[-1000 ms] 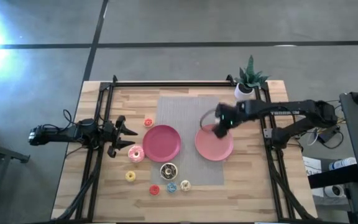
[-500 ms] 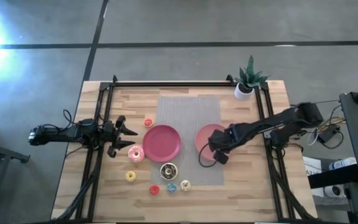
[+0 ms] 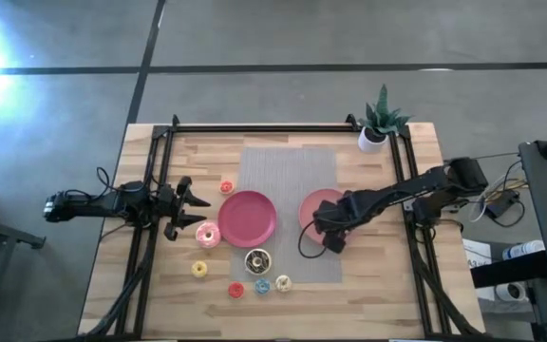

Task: Pick & Place donuts
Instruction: Put the large purple doughnut on the light pink plate, then put the large pink doughnut on the light pink plate

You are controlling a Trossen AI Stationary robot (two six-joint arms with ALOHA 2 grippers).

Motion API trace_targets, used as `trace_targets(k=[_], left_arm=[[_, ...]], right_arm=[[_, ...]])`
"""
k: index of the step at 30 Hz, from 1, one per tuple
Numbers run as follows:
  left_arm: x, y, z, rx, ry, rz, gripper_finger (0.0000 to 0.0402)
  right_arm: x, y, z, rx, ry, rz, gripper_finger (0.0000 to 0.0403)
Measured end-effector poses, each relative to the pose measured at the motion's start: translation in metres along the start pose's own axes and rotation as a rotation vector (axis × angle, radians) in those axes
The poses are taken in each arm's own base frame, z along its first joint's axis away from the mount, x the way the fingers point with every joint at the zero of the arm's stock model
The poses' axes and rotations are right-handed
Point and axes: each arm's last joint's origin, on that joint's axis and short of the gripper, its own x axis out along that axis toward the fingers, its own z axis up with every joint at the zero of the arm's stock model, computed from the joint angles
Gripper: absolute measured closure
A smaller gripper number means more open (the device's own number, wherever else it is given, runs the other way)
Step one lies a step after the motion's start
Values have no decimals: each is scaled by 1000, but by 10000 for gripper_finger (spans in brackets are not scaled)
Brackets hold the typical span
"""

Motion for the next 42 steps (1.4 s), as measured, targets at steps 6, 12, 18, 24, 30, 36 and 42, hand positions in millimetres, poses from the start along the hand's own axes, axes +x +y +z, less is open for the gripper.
trace_targets(k=[6, 12, 18, 24, 30, 36, 42], left_arm=[[0, 0, 0, 0, 0, 0, 235], [0, 0, 0, 0, -2, 0, 235], [0, -1, 8, -190, -82, -8, 235], [-2, -3, 20, -884, -184, -117, 235], [-3, 1, 21, -1027, -278, -17, 235], [-4, 6, 22, -1159, -403, 94, 235], [-3, 4, 33, -1022, -241, 235, 235]], right_arm=[[-30, 0, 6, -15, -98, 49, 136], [-53, 5, 24, -8, -221, 147, 135], [-47, 8, 47, 100, -223, 268, 148], [-51, 8, 52, 127, -250, 282, 161], [-50, 8, 52, 131, -247, 279, 168], [-50, 8, 52, 134, -247, 277, 169], [-50, 8, 52, 140, -250, 273, 170]])
